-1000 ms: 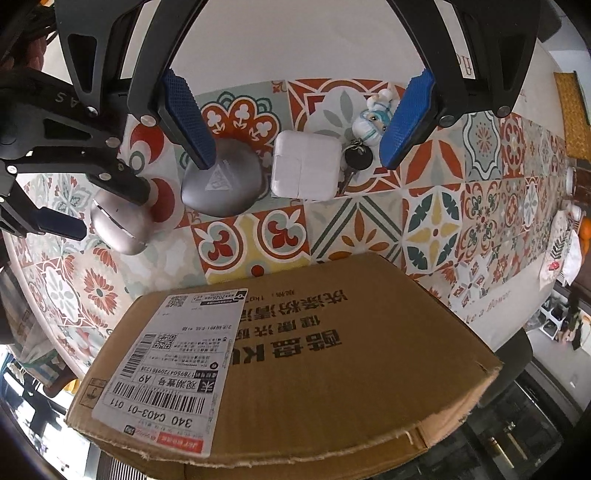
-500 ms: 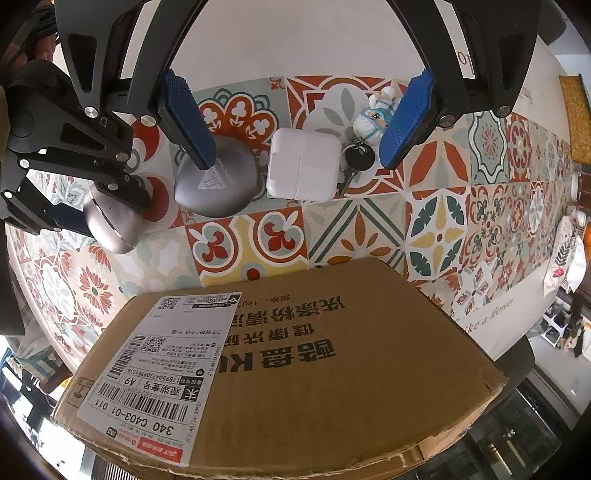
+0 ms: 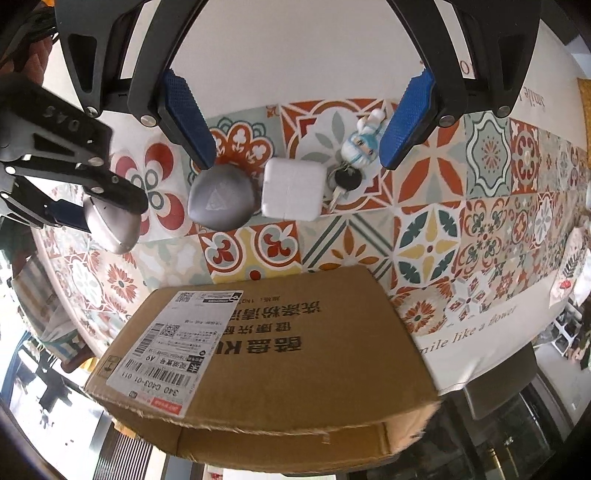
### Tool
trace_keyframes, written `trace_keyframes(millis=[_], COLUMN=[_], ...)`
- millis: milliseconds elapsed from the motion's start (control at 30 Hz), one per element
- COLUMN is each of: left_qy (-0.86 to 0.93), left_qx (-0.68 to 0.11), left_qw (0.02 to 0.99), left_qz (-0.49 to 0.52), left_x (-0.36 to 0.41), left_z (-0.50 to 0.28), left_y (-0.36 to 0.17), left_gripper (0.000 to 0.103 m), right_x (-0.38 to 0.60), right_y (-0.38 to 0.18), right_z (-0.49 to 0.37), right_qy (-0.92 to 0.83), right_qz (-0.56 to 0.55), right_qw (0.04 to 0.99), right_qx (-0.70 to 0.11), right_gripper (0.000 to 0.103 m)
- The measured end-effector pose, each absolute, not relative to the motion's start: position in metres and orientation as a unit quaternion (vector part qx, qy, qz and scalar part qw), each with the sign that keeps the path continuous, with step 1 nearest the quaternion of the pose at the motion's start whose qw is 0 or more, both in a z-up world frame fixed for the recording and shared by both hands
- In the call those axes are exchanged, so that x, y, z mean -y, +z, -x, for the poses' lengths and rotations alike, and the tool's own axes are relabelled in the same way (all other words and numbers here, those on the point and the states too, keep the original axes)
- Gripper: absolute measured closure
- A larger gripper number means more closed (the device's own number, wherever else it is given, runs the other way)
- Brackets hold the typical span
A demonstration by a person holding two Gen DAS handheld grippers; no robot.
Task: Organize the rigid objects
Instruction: 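Grasp the astronaut figurine keychain with the left gripper while the right gripper holds the silver speaker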
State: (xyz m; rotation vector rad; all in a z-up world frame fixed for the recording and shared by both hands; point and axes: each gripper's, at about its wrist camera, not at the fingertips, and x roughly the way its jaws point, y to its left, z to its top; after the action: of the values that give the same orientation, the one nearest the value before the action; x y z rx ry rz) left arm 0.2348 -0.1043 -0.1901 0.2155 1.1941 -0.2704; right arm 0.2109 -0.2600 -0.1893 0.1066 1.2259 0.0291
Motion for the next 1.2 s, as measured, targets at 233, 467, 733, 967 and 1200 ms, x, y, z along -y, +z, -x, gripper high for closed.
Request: trace_keyframes(millis=[233, 467, 733, 967, 1200], left_qy=[-0.123, -0.119, -0.125, -0.152, -0.162], left_qx=[-0.566, -0.575, -0.591, -0.592, -0.594], left_qw=[0.811, 0.806, 0.793, 0.783, 0.778], left_qz=[-0.078, -0.074, -0.078, -0.115, -0.123], left_x=[0.076, 0.059, 0.049, 0.058, 0.067], left_z=[-0.224, -0.227, -0.246, -0.252, -0.263], left_y=[-0.187, -0.193, -0.212, -0.224, -0.236], left_gripper=[0.012, 0.013, 0.031, 0.049, 0.064], right_x=[0.252, 0.228, 0.208, 0.201, 0.196], right_y=[-0.173, -0.183, -0.202, -0.211, -0.215], right_z=[-0.202, -0.195, -0.195, -0.199, -0.201], right_qy=[0.033, 0.058, 0.068, 0.061, 0.061], right_qz=[-0.082, -0.089, -0.109, -0.116, -0.115], right_qw=[0.816, 0.798, 0.776, 0.765, 0.760], right_qx=[-0.571, -0.593, -0.618, -0.631, -0.637], right_gripper=[0.047, 0.047, 0.047, 0.047, 0.047])
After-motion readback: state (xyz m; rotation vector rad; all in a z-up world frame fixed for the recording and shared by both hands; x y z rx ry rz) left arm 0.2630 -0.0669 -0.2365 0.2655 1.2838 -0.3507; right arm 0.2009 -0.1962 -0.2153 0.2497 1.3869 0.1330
